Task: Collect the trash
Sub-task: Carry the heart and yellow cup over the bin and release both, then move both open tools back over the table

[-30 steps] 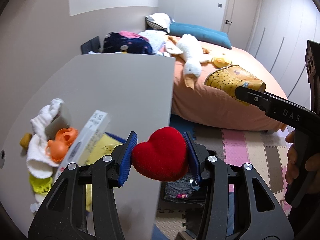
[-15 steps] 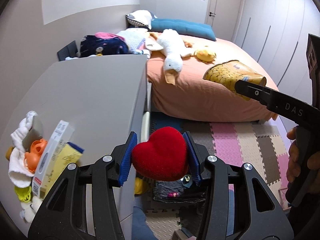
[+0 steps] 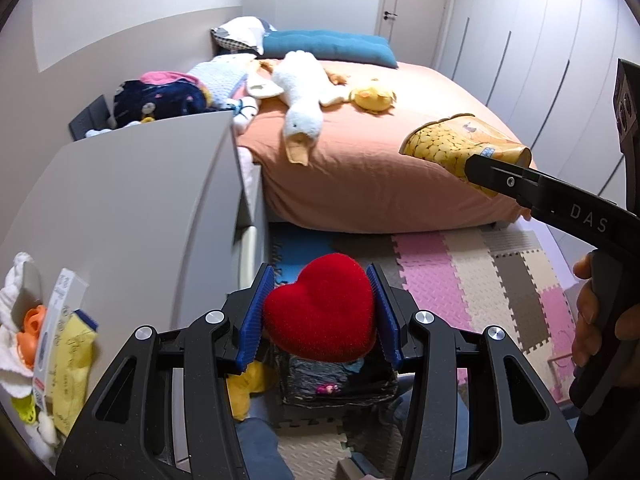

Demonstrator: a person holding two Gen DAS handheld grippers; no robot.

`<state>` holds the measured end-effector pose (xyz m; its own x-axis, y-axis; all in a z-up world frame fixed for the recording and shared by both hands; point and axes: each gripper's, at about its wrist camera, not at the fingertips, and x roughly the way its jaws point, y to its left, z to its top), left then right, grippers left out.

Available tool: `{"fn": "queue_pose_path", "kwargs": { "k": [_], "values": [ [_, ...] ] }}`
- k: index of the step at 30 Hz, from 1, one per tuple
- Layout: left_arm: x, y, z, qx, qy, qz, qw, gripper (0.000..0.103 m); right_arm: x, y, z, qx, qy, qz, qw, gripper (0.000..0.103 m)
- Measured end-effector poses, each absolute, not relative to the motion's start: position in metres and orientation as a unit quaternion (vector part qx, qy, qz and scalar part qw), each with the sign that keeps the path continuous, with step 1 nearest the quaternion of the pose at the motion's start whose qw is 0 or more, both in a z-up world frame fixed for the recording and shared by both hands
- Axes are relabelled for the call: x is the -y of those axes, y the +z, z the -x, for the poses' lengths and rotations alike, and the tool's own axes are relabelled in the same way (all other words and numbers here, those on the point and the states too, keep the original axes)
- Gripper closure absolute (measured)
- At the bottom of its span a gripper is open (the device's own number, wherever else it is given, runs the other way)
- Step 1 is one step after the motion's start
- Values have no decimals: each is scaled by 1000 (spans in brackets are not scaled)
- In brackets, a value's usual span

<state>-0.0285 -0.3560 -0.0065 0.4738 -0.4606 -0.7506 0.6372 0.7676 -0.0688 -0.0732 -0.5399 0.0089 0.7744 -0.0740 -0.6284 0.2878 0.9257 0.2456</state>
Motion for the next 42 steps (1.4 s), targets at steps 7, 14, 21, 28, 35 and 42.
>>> {"fn": "queue_pose_path", "kwargs": {
  "k": [7, 14, 21, 28, 35, 42],
  "values": [
    [376, -16, 29, -409, -339, -119, 839, 56, 555, 2, 78, -329, -116, -169, 922, 35],
    [391, -32, 22, -436, -337, -132, 824, 17, 558, -12, 64, -357, -125, -172, 910, 23],
    [386, -36, 12, -441, -300, -142, 834, 6, 558, -16, 61, -357, -150, -158, 908, 20],
    [371, -43, 0, -465, -294, -114, 827, 6, 552, -19, 55, -362, -138, -156, 909, 20],
    [361, -42, 2, -456, -294, -111, 833, 6, 543, -19, 51, -365, -131, -151, 909, 20],
    [338, -33, 1, -441, -272, -115, 847, 6, 523, -15, 43, -362, -113, -147, 913, 20]
  ]
}}
